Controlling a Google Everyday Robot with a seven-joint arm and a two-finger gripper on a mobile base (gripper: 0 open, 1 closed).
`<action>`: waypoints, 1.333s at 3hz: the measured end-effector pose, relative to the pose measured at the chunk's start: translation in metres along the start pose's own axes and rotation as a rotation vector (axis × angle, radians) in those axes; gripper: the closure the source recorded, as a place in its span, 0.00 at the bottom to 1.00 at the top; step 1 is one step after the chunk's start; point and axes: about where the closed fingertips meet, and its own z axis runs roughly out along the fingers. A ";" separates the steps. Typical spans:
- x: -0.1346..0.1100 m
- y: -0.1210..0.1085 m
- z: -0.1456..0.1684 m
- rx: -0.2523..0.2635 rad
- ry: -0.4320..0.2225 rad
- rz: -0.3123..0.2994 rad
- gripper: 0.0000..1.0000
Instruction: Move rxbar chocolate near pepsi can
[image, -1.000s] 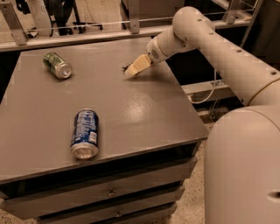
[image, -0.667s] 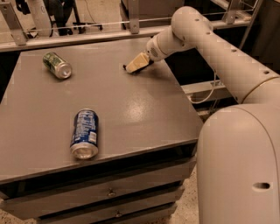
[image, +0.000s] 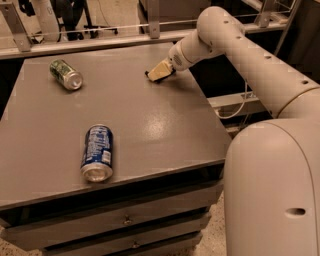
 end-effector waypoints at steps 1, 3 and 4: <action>0.000 0.000 0.000 0.000 0.000 0.000 1.00; 0.000 0.000 0.000 0.000 0.000 0.000 1.00; -0.001 0.000 -0.001 0.000 0.000 0.000 1.00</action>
Offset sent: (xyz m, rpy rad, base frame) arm -0.1044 -0.0299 0.1311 0.0348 -0.2732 0.2178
